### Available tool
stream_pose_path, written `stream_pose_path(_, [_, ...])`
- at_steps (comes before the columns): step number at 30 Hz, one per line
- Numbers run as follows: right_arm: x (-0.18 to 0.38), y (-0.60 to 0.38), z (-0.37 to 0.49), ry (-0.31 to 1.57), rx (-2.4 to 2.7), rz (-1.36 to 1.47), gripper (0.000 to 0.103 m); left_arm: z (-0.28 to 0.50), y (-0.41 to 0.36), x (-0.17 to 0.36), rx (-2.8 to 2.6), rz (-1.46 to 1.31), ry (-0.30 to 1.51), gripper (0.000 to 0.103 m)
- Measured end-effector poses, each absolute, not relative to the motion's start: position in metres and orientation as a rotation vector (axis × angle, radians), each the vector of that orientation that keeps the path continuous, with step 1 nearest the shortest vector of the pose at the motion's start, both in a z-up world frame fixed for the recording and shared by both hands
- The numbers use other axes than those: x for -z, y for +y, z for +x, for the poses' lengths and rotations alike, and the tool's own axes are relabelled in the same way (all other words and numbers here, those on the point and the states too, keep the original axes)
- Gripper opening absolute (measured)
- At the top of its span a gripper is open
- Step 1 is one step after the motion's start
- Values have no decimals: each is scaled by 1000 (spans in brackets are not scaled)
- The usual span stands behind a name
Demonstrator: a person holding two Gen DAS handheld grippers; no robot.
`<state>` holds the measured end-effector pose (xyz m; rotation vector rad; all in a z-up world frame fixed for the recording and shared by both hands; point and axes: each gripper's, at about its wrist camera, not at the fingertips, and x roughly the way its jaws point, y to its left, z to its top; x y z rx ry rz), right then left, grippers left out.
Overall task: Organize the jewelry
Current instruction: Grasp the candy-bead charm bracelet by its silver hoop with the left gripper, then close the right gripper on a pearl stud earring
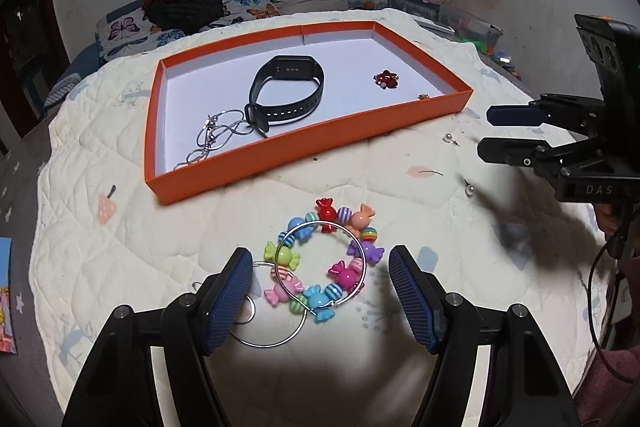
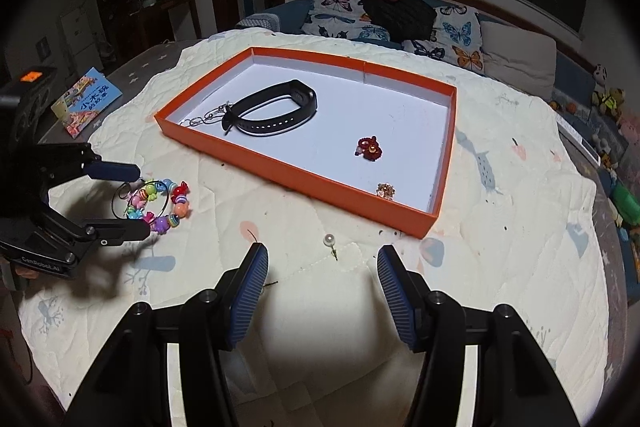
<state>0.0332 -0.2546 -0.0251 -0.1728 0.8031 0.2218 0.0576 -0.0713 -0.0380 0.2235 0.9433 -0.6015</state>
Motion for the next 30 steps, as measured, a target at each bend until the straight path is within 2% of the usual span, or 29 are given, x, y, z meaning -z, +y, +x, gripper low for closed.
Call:
stream_pose_path(4, [28, -257, 33, 810, -218, -148, 63, 58, -74, 40, 611, 238, 933, 66])
stream_pose_path(12, [35, -258, 34, 833, -220, -129, 63, 62, -73, 42, 609, 234, 931, 60])
stream_pose_path(15, [37, -258, 34, 837, -218, -130, 63, 62, -72, 43, 605, 241, 931, 52])
stream_pose_path(30, [41, -258, 19, 867, -285, -114, 63, 53, -61, 23, 588, 159, 873, 52])
